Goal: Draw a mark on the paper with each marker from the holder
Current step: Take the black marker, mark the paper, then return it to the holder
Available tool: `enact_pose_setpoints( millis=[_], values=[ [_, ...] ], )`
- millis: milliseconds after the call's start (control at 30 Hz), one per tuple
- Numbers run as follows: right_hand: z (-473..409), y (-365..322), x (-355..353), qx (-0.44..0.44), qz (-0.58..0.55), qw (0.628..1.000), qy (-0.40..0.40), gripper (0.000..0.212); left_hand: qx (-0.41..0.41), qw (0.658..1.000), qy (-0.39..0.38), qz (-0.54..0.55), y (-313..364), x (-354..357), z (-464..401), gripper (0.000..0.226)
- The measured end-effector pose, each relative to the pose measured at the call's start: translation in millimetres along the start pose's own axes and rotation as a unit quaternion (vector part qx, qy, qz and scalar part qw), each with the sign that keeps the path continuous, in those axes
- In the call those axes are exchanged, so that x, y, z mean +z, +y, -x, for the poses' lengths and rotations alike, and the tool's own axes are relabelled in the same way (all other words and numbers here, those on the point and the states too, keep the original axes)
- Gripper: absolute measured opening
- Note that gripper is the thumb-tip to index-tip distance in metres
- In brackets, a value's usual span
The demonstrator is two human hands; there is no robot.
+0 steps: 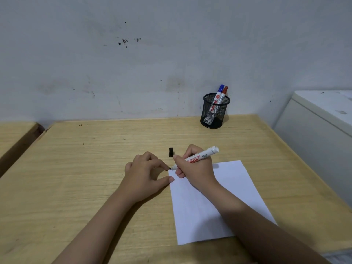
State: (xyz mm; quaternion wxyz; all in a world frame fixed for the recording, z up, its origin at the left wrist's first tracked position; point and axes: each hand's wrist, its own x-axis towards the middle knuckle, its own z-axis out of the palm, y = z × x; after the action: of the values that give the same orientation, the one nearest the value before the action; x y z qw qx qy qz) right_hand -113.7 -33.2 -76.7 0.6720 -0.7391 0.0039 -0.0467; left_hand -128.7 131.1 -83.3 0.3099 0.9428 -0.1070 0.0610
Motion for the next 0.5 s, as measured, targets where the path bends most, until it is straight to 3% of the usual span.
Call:
enact_pose_setpoints(
  millis=[133, 500],
  values=[
    [-0.8, 1.0, 0.8, 0.006, 0.007, 1.0, -0.008, 0.03, -0.008, 1.0, 0.003, 0.001, 3.9, -1.1, 0.6, 0.031],
    [-2.0, 1.0, 0.3, 0.032, -0.002, 0.999, -0.012, 0.034, -0.009, 1.0, 0.01, -0.008, 5.9, -1.5, 1.2, 0.029]
  ],
)
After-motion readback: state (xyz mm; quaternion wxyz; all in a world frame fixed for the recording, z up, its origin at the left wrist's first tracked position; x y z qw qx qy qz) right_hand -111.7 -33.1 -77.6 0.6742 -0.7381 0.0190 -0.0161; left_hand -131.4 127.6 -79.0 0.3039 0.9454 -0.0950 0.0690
